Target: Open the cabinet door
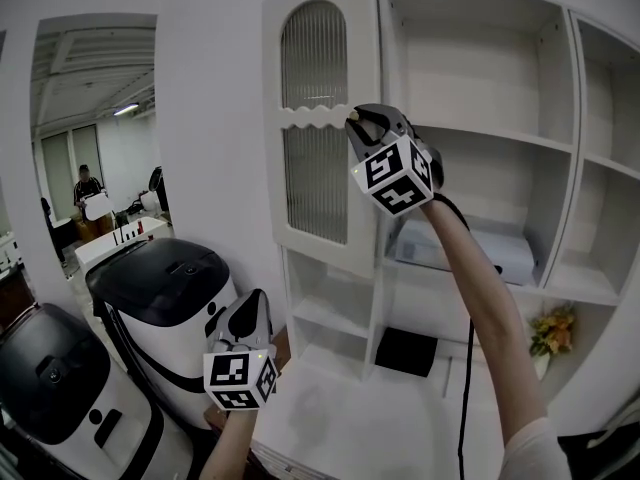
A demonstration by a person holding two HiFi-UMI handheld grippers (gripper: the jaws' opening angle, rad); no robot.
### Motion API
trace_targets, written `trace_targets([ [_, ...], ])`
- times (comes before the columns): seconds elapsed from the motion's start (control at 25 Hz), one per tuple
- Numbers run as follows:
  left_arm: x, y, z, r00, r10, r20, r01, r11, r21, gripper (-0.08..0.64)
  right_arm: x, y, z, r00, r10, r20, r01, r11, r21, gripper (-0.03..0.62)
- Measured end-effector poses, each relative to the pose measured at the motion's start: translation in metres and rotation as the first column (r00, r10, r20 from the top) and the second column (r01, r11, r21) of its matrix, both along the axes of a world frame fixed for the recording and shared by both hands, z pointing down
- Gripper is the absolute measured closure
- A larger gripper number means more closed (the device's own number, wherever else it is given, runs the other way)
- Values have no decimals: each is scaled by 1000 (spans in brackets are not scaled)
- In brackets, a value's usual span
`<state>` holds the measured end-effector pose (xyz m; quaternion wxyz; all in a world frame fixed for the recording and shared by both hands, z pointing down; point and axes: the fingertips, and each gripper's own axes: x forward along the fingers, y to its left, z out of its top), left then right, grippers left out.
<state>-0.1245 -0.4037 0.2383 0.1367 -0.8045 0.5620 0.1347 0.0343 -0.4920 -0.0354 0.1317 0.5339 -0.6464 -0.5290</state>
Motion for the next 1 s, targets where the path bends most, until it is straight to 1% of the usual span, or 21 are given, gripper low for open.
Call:
trace_targets([
  [0.2, -1, 7, -5, 1000, -2, 2, 2, 1000, 17, 554, -20, 14, -2, 998, -65, -2, 66, 998, 14, 517],
  [0.48, 2, 15, -9, 1000, -3, 7, 3, 1000, 25, 554, -31, 24, -4, 991, -133, 21, 132, 991, 9, 520],
  [0.8, -3, 22, -14, 1000, -23, 5, 22, 999, 38, 554, -42, 35, -5, 987, -160, 5, 160, 987, 17, 523],
  [1.0, 2, 28, -18, 1000, -18, 9, 17, 999, 47, 554, -53, 42, -4, 984, -179, 2, 179, 984, 15, 525],
])
